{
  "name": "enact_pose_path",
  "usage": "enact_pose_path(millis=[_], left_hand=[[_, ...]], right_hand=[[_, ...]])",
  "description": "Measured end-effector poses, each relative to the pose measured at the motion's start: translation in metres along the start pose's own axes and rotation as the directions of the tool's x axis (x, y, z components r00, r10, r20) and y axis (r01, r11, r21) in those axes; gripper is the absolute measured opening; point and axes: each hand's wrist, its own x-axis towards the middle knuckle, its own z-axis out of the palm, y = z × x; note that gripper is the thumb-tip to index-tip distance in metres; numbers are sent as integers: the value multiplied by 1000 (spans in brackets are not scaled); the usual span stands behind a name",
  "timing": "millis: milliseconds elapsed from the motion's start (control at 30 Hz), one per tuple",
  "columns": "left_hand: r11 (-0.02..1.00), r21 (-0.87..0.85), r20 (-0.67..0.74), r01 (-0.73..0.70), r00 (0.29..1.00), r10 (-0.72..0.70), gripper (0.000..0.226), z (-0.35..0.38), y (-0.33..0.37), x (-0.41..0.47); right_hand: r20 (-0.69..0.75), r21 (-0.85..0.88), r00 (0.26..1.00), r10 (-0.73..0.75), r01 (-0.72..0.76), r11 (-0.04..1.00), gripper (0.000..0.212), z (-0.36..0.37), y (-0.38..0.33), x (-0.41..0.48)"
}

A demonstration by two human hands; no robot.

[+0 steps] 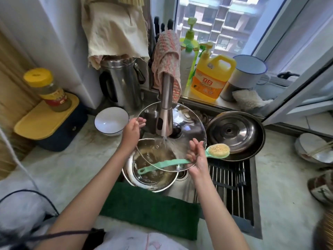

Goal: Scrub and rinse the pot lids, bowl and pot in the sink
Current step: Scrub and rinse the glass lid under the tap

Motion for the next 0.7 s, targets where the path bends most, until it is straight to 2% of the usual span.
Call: enact_pose_path(millis=[133, 233, 300, 367, 433, 467, 533, 567, 600, 633, 700], left_hand=[[976, 218, -62, -1, 998, 15, 34, 33, 1, -8], [896, 444, -66, 28, 998, 2, 40, 60, 1, -37], [792, 601, 50, -111, 994, 102, 45, 81, 1, -67], [766, 563, 216, -311, 950, 227, 53, 94, -1, -87], [813, 441, 287, -380, 918, 273, 58, 96, -5, -81], [849, 390, 291, -357, 922, 255, 58, 96, -12, -70], [930, 302, 231, -208, 963, 141, 49, 90, -21, -55], [943, 297, 194, -153, 976, 98, 46, 89, -23, -56], [935, 313, 197, -166, 975, 107, 46, 91, -23, -62], [910, 331, 257, -252, 951, 170, 48, 93, -19, -70], [847, 308, 414, -433, 863, 290, 50, 91, -16, -79]], right_hand=[[-34, 9, 996, -80, 80, 997, 23, -9, -20, -15], [-56, -46, 990, -131, 128, 991, 23, -14, -31, -33], [-75, -108, 985, -155, 146, 983, 23, -14, -37, -44], [-89, -187, 978, -190, 171, 967, 22, -11, -40, -56], [-91, -257, 970, -227, 198, 946, 21, -6, -42, -67], [-98, -278, 964, -246, 211, 937, 21, -4, -43, -71], [-112, -288, 954, -279, 238, 928, 21, 1, -47, -75], [-113, -286, 951, -288, 247, 926, 22, 3, -49, -76], [-113, -289, 950, -290, 248, 925, 22, 4, -51, -76], [-115, -297, 950, -291, 247, 922, 23, 6, -54, -76], [-115, -318, 950, -290, 241, 917, 23, 7, -59, -77]])
